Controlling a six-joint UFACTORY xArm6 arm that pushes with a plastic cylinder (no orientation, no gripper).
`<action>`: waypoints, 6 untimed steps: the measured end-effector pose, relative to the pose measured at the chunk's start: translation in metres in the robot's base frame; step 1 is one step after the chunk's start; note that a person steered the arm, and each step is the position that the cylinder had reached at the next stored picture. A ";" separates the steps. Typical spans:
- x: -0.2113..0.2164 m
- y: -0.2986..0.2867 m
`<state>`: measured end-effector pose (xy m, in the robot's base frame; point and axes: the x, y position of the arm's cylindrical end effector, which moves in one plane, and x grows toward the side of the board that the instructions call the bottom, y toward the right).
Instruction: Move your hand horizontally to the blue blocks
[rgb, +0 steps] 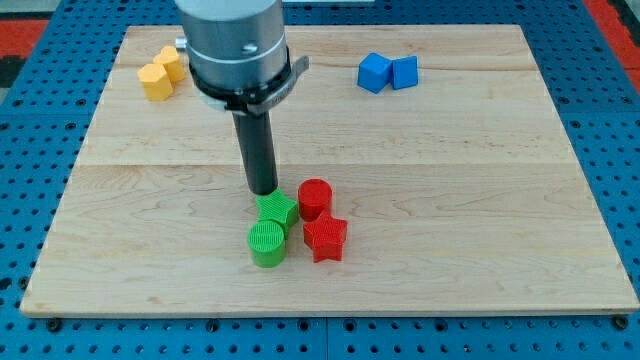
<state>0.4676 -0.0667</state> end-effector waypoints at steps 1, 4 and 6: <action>-0.019 0.000; -0.021 0.015; -0.117 0.216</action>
